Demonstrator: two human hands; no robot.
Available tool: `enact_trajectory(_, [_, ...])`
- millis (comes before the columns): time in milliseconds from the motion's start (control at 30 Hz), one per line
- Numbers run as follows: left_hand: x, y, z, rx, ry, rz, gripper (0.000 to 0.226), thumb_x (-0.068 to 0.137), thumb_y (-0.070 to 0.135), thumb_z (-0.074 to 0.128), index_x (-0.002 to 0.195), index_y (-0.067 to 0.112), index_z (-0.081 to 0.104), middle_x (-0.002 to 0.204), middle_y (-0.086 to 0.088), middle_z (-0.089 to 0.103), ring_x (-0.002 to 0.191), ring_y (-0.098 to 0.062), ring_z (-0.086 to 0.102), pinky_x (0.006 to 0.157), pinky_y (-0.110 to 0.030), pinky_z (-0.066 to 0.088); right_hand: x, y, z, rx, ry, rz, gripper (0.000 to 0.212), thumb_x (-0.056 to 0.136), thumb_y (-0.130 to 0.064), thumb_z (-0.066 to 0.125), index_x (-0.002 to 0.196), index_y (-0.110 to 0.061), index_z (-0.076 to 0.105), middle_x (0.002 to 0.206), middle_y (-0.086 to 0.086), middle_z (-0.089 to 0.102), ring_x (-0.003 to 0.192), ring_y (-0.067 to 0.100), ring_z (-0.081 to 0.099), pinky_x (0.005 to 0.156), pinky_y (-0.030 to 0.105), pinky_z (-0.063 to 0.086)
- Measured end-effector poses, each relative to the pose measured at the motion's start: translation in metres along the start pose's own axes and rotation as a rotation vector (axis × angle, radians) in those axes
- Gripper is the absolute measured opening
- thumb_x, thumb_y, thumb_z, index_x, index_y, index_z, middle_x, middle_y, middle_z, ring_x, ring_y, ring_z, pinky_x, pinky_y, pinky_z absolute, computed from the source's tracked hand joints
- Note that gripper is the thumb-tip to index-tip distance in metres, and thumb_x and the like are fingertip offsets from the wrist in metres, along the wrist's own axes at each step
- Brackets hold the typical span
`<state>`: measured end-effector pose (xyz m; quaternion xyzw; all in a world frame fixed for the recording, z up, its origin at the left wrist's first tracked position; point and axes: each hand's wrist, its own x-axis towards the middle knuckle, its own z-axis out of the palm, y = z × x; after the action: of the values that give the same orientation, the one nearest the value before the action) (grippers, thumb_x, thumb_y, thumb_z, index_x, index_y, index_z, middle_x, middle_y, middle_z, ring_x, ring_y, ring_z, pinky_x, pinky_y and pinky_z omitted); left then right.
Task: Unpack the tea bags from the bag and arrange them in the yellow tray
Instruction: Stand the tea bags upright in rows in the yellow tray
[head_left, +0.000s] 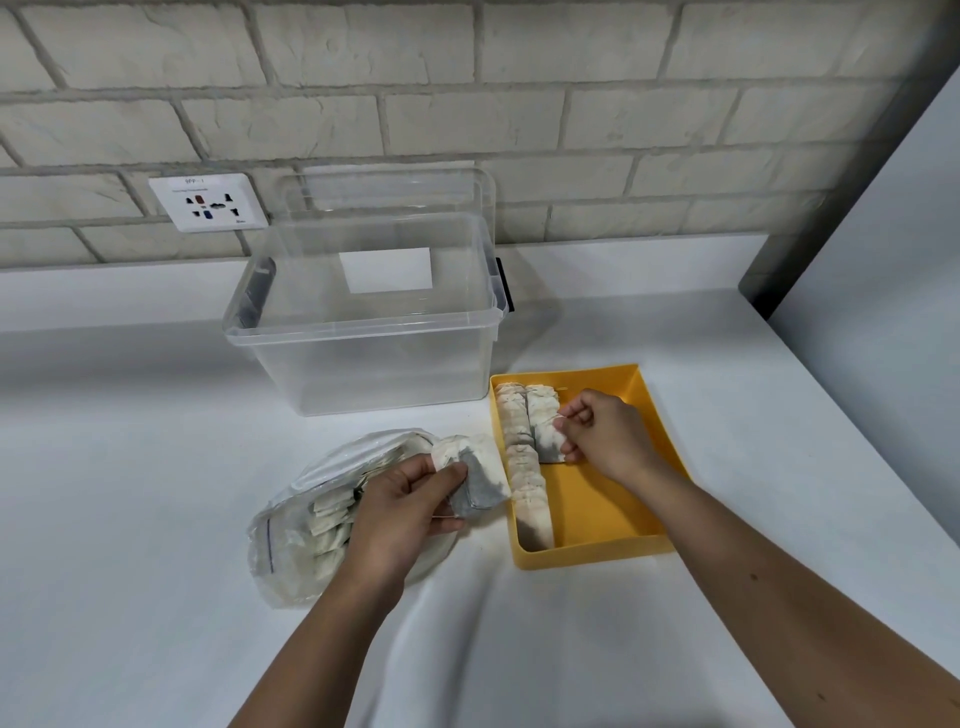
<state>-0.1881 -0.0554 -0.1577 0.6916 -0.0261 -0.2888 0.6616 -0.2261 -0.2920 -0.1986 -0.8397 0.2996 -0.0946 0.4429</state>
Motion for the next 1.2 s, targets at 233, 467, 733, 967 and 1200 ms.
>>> enact_trajectory(233, [0.002, -0.002, 0.0, -0.009, 0.001, -0.008, 0.012, 0.093, 0.012, 0.066, 0.084, 0.01, 0.074, 0.072, 0.002, 0.074, 0.062, -0.007, 0.069, 0.068, -0.029, 0.06, -0.001, 0.002, 0.003, -0.042, 0.019, 0.004, 0.011, 0.087, -0.016, 0.07, 0.092, -0.013, 0.061, 0.082, 0.006, 0.067, 0.055, 0.016, 0.066, 0.057, 0.028, 0.058])
enact_trajectory(467, [-0.004, 0.005, 0.006, -0.018, -0.033, 0.032, 0.027, 0.094, 0.008, 0.064, 0.067, 0.013, 0.064, 0.052, 0.01, 0.062, 0.047, -0.002, 0.06, 0.064, -0.025, 0.06, -0.048, -0.043, -0.003, 0.248, -0.044, -0.082, 0.02, 0.081, -0.036, 0.075, 0.092, -0.02, 0.071, 0.081, -0.003, 0.067, 0.058, 0.012, 0.062, 0.053, 0.025, 0.053])
enact_trajectory(733, [-0.006, 0.006, 0.008, -0.021, -0.044, 0.042, 0.026, 0.092, 0.01, 0.067, 0.067, 0.013, 0.064, 0.053, 0.008, 0.061, 0.05, -0.003, 0.062, 0.066, -0.026, 0.061, -0.064, -0.047, -0.009, 0.349, -0.124, -0.047, 0.01, 0.082, -0.018, 0.076, 0.083, -0.012, 0.067, 0.061, 0.0, 0.063, 0.05, 0.01, 0.056, 0.05, 0.024, 0.048])
enact_trajectory(967, [-0.003, -0.001, 0.002, -0.034, -0.001, 0.062, 0.023, 0.096, 0.013, 0.063, 0.075, 0.004, 0.066, 0.061, -0.001, 0.064, 0.063, -0.011, 0.07, 0.063, -0.025, 0.062, -0.038, -0.004, -0.033, 0.189, -0.041, 0.088, 0.012, 0.085, -0.017, 0.073, 0.091, -0.01, 0.065, 0.062, 0.007, 0.067, 0.051, 0.018, 0.063, 0.058, 0.031, 0.057])
enact_trajectory(1200, [-0.001, -0.004, 0.005, -0.021, 0.0, 0.034, 0.023, 0.1, 0.017, 0.057, 0.092, 0.001, 0.07, 0.073, -0.005, 0.071, 0.065, -0.015, 0.072, 0.059, -0.021, 0.059, -0.026, 0.015, -0.009, 0.08, -0.154, 0.159, 0.008, 0.088, -0.016, 0.07, 0.09, -0.013, 0.063, 0.068, 0.01, 0.071, 0.056, 0.022, 0.066, 0.062, 0.03, 0.058])
